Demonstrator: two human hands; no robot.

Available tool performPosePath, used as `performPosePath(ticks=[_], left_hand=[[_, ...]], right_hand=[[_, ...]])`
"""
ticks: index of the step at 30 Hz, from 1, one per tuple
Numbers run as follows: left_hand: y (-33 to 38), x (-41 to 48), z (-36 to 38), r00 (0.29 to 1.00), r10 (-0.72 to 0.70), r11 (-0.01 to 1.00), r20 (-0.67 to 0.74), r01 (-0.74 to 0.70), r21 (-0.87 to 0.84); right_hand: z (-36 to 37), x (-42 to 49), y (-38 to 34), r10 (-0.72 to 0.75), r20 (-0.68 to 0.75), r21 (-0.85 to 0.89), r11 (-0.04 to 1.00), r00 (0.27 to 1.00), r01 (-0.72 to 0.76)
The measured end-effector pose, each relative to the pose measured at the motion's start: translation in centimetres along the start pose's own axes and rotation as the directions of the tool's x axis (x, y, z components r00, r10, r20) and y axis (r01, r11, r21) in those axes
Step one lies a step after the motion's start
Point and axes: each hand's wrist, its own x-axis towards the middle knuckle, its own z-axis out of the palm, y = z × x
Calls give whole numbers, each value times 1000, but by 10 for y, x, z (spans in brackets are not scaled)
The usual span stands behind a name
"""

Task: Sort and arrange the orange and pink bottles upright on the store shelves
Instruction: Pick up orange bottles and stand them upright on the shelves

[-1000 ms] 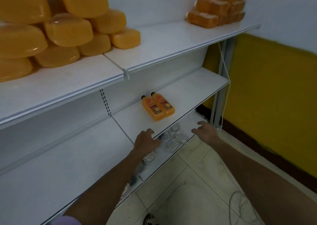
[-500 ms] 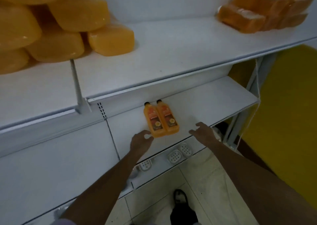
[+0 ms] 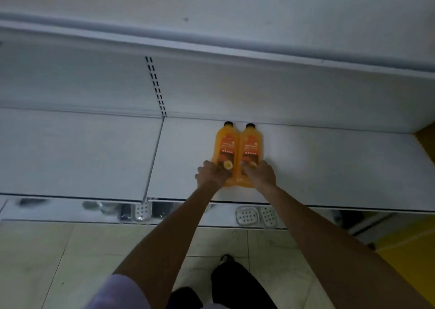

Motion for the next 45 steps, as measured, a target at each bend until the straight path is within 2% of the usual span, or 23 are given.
performPosePath(ticks=[2, 5, 8, 11, 13, 21, 26, 31, 34, 39, 45], left_hand=[[-10, -6, -3, 997, -54, 999, 53, 54, -3], [-31, -24, -7, 989, -78, 990, 123, 91, -105], [-47, -38, -9, 983, -110, 961, 149, 143, -236], [-60, -48, -20, 961, -105, 878, 255, 210, -429], [-68, -54, -29, 955, -134, 818, 264, 257, -515], [-123, -86, -77, 986, -134, 771, 95, 164, -616], [-189, -127, -143, 993, -82, 681, 87, 120, -722], [-263, -173, -224, 999, -38, 688, -25, 8, -726], [-298, -199, -273, 990, -78, 678, -116, -33, -734], [-357, -224, -335, 953, -164, 590, -256, -113, -799], [-438, -214, -401, 869, -353, 528, -346, -120, -841]], right_hand=[[-1, -4, 4, 45, 85, 14, 999, 995, -46], [-2, -13, 11, 77, 215, 108, 989, 973, -102], [10, -31, 12, 95, 200, 141, 982, 975, -124], [19, -45, 8, 88, 196, 165, 979, 977, -121], [17, -54, 4, 86, 189, 142, 983, 978, -114], [28, -118, -22, 35, 137, 163, 985, 990, -57], [74, -180, -56, -15, 139, 194, 981, 990, -13], [141, -238, -116, -143, 206, 198, 975, 968, 101], [184, -275, -157, -239, 280, 179, 964, 930, 194], [254, -319, -230, -401, 392, 149, 916, 828, 373], [346, -352, -304, -471, 492, 135, 872, 732, 470]])
